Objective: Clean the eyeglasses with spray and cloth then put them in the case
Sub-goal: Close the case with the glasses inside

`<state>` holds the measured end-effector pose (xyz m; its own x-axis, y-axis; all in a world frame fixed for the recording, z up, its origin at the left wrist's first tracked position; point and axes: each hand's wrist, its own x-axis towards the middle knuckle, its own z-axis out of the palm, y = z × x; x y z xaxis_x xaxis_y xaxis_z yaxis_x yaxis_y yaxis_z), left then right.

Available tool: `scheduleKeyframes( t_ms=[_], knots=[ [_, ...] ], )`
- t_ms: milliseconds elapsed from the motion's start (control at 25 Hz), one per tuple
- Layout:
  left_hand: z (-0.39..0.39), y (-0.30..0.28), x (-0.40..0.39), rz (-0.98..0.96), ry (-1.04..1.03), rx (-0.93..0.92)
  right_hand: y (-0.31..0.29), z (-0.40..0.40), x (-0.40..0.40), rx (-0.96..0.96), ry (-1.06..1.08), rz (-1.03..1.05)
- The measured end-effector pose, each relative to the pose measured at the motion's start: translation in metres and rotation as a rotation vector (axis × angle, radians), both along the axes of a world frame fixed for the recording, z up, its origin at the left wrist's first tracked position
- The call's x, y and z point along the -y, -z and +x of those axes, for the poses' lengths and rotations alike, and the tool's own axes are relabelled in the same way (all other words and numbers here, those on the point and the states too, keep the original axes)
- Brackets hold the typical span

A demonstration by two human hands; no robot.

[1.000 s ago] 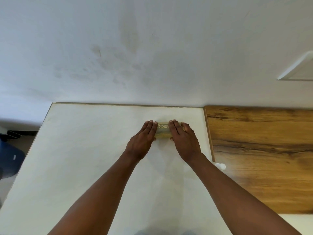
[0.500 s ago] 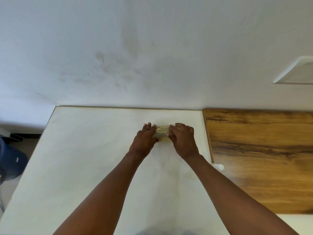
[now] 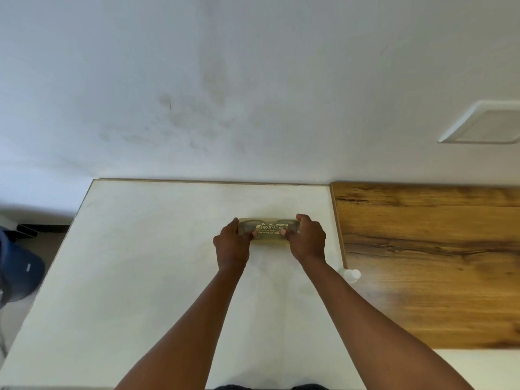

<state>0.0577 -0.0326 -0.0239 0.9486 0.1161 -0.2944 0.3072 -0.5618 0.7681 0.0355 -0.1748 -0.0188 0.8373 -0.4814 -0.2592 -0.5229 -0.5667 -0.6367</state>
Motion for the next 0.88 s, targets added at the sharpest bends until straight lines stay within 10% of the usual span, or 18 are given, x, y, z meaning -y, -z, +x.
scheduleKeyframes(
  t_ms=[880],
  knots=[
    [-0.083,-0.006,-0.029,-0.107,-0.106,-0.131,-0.005,-0.08,-0.026,-0.043,-0.02,0.038]
  ],
)
